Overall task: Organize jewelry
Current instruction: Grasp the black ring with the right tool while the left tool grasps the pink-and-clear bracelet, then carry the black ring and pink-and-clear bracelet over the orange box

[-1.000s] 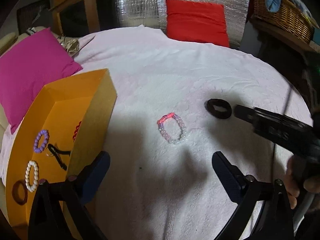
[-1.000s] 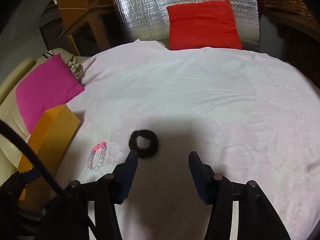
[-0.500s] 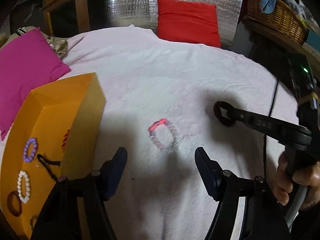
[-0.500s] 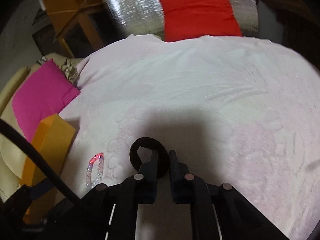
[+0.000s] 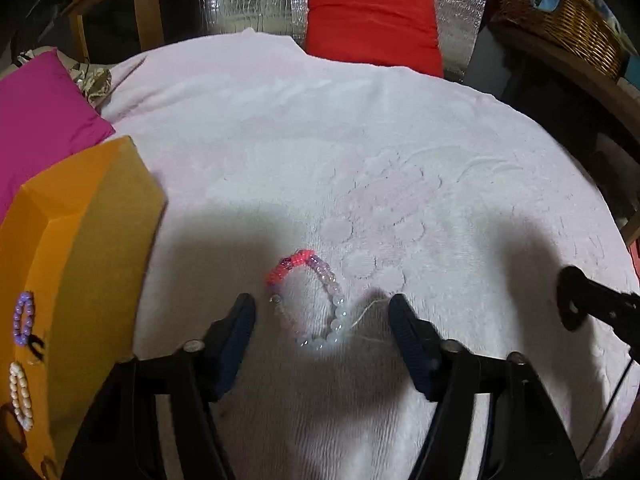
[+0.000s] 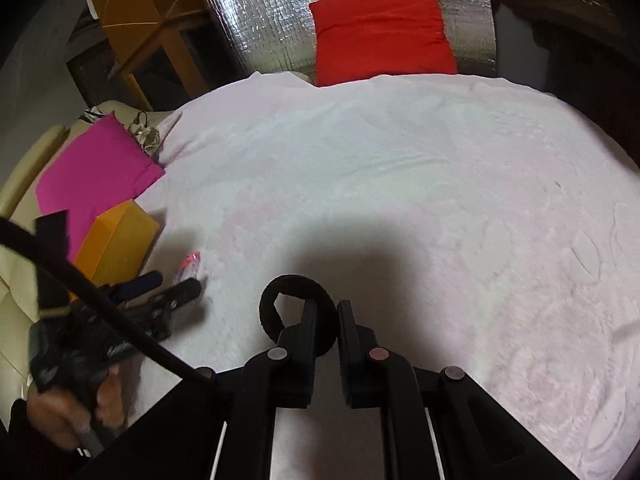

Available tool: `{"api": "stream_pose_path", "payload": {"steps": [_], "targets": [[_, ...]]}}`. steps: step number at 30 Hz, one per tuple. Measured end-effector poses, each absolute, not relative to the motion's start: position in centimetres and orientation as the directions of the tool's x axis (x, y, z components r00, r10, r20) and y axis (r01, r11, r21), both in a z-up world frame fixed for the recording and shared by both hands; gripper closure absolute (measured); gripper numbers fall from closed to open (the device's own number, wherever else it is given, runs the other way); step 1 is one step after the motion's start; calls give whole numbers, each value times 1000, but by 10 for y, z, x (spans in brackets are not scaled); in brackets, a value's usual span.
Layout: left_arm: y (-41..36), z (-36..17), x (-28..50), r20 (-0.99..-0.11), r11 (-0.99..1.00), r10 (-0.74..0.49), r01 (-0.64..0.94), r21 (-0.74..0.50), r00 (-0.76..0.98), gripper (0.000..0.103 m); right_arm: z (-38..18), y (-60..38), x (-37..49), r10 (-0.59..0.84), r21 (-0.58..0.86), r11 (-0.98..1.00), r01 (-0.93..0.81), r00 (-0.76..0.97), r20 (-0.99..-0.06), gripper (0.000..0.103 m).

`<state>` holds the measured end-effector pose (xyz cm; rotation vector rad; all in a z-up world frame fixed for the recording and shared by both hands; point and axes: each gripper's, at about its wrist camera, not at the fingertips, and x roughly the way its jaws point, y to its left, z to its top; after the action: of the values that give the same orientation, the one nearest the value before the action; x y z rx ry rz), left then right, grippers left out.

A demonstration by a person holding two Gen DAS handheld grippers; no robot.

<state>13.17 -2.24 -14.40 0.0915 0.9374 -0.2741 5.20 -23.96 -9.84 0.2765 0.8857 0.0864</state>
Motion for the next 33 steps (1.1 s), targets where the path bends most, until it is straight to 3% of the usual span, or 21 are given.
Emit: {"api": "stream_pose_path", "payload": {"steps": [1, 2, 4, 5, 20, 28, 33], "targets": [[-23, -146, 133, -809, 959, -209, 278, -59, 549, 57, -100, -243, 50, 187, 276, 960, 47, 627, -756, 92], [-22, -146, 133, -802, 957, -222, 280, -71, 554, 59, -102, -246, 49, 190, 280, 959, 51, 621, -761, 92], [-24, -145, 132, -793, 950, -237, 305, -69, 561, 83, -107, -250, 47, 191, 285, 957, 60, 608, -771, 92], [-26, -144, 130, -790, 946, -243, 319, -64, 563, 87, -109, -252, 46, 191, 285, 956, 64, 602, -775, 92], [-47, -112, 62, -742, 870, -371, 489, -67, 558, 87, -90, -257, 26, 208, 331, 941, 67, 655, -726, 92], [-30, -88, 39, -691, 906, -297, 423, 13, 659, 87, -81, -233, 24, 226, 344, 938, 46, 672, -706, 92], [-20, -90, 44, -703, 923, -255, 384, 28, 664, 87, -85, -217, 20, 217, 318, 947, 36, 656, -722, 92]]}}
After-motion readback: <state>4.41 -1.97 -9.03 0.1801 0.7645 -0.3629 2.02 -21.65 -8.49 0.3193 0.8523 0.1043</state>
